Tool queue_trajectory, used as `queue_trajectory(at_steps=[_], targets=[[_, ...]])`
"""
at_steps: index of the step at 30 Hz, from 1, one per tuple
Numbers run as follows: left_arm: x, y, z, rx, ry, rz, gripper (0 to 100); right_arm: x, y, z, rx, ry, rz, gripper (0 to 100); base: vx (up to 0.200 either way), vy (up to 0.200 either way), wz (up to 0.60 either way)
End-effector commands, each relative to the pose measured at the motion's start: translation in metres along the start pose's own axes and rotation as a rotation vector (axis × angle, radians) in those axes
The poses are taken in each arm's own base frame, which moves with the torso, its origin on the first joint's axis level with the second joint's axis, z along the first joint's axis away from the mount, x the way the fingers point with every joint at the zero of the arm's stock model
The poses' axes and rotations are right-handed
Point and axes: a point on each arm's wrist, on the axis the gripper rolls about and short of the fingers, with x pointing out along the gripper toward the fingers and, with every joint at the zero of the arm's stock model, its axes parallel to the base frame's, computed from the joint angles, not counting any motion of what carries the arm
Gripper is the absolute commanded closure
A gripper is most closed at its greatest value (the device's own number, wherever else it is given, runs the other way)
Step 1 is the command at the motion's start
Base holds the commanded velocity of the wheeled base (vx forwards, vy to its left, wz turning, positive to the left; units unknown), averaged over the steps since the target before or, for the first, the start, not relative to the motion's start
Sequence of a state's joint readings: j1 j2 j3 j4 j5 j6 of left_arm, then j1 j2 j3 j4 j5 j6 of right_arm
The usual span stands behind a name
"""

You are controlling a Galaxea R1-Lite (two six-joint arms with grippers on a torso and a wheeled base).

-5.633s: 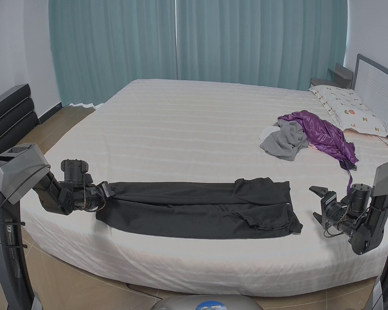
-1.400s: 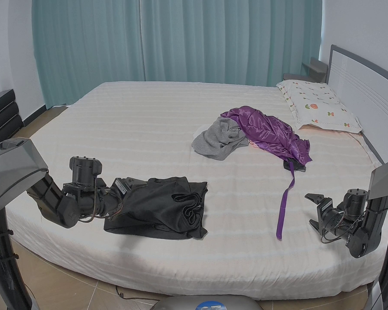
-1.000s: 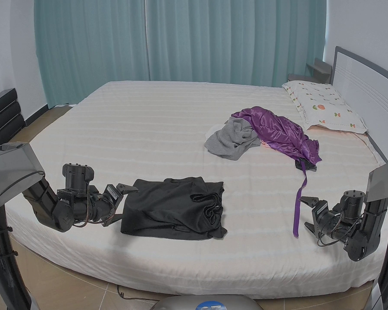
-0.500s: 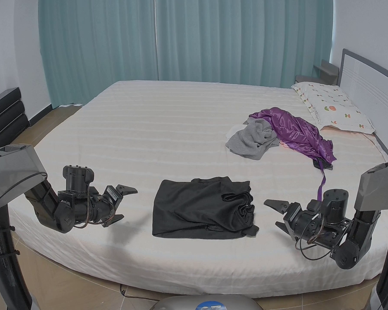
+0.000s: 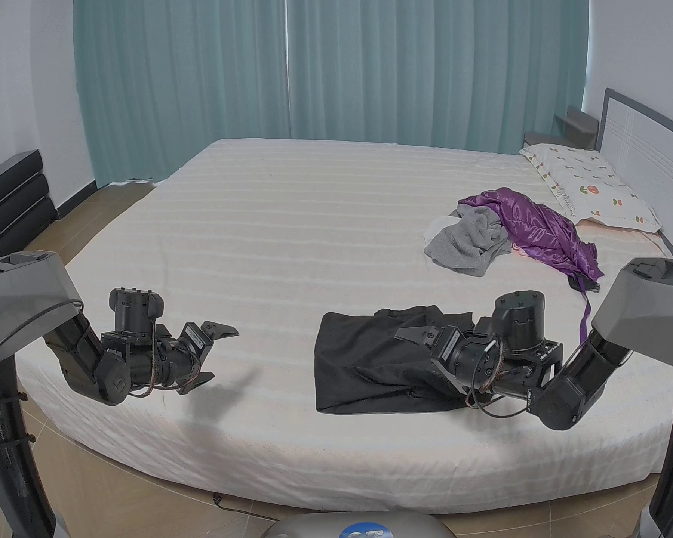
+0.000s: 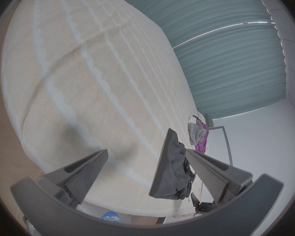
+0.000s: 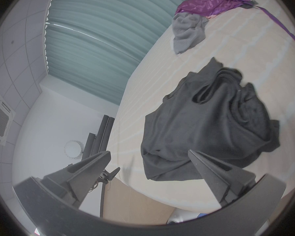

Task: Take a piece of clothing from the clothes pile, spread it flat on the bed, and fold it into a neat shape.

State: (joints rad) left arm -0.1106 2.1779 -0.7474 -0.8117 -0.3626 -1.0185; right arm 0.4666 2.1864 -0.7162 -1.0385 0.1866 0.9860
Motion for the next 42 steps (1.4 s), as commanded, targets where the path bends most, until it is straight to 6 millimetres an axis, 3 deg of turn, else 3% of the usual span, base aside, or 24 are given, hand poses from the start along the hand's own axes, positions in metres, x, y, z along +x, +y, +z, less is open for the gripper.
queue_trajectory(at_steps=[1,16,18,23,28,37,42], targets=[[0.002,0.001,-0.001,0.002,0.001,0.004,0,0.028,0.005,0.007,-0.022,0.015,-0.017,0,0.000,0.000,0.00],[0.003,0.002,-0.001,0.004,0.001,0.006,0,0.080,-0.049,0.055,-0.012,0.000,-0.244,0,0.000,0.000,0.00],[0.003,0.001,-0.001,0.006,0.001,0.005,0,0.091,-0.053,0.077,-0.031,-0.086,-0.267,0,0.000,0.000,0.00],[0.003,0.001,-0.001,0.005,0.000,0.005,0,0.095,-0.063,0.115,-0.087,-0.211,-0.285,0,0.000,0.000,0.00],[0.003,0.001,-0.001,0.006,0.001,0.005,0,0.086,-0.070,0.139,-0.110,-0.290,-0.313,0,0.000,0.000,0.00],[0.004,0.001,-0.001,0.006,0.000,0.004,0,0.076,-0.063,0.139,-0.128,-0.266,-0.288,0,0.000,0.000,0.00],[0.005,0.001,0.000,0.006,0.000,0.004,0,0.078,-0.071,0.130,-0.154,-0.223,-0.309,0,0.000,0.000,0.00]])
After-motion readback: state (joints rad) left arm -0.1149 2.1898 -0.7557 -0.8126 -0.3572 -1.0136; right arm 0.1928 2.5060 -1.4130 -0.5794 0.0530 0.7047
